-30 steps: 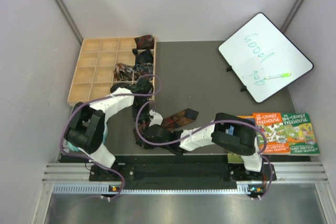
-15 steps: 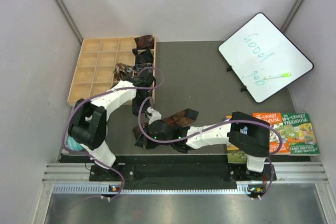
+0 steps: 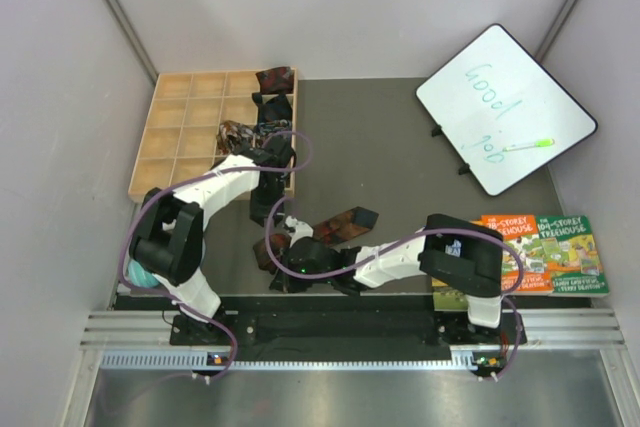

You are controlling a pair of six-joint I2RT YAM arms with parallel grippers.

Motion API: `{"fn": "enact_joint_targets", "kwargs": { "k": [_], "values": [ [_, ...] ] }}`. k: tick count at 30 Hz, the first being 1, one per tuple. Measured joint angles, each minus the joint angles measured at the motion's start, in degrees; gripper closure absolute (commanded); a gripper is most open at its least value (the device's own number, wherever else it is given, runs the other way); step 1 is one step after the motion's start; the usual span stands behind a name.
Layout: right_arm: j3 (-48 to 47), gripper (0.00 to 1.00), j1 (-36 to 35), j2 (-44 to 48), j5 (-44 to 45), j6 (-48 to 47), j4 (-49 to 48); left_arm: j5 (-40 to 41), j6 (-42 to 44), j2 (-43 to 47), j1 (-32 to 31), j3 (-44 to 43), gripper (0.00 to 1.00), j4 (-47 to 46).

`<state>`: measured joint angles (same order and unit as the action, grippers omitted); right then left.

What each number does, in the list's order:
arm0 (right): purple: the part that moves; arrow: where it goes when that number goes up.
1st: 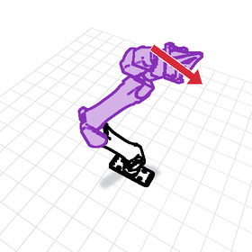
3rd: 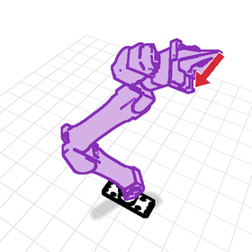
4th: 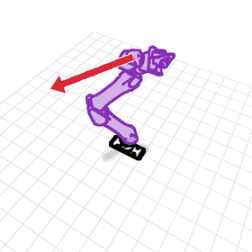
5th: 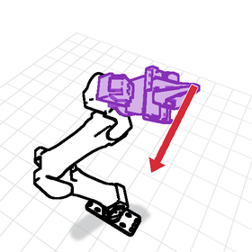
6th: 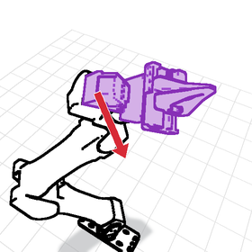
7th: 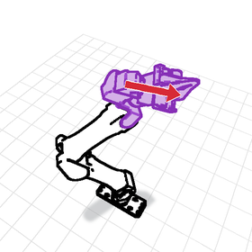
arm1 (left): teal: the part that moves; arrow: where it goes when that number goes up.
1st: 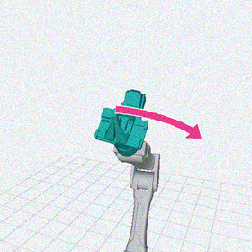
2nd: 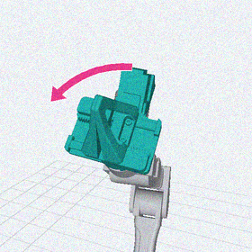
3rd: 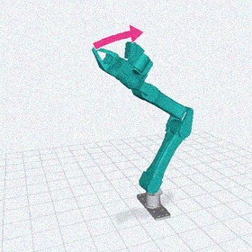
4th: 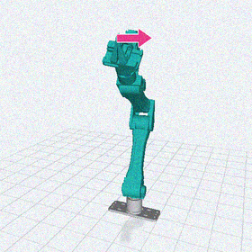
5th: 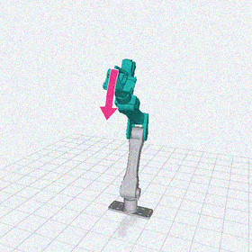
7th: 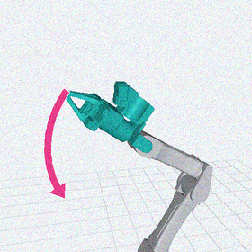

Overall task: Roll the ties
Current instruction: Roll the tie at the center of the board.

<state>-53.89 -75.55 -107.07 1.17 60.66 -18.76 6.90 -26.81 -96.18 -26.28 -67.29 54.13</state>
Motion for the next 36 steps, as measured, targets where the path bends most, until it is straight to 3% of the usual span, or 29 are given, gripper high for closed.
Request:
{"fn": "enact_joint_targets", "kwargs": {
  "k": [25,36],
  "values": [
    [-5.3,1.00,1.8,-10.0,4.7,-2.7,-7.2,-2.6,2.9,0.0,1.3,2.4,0.62,-0.3],
    [-7.0,1.00,1.2,-9.9,4.8,-2.2,-4.0,-0.8,2.9,0.0,1.6,2.3,0.62,0.5]
  ]
}}
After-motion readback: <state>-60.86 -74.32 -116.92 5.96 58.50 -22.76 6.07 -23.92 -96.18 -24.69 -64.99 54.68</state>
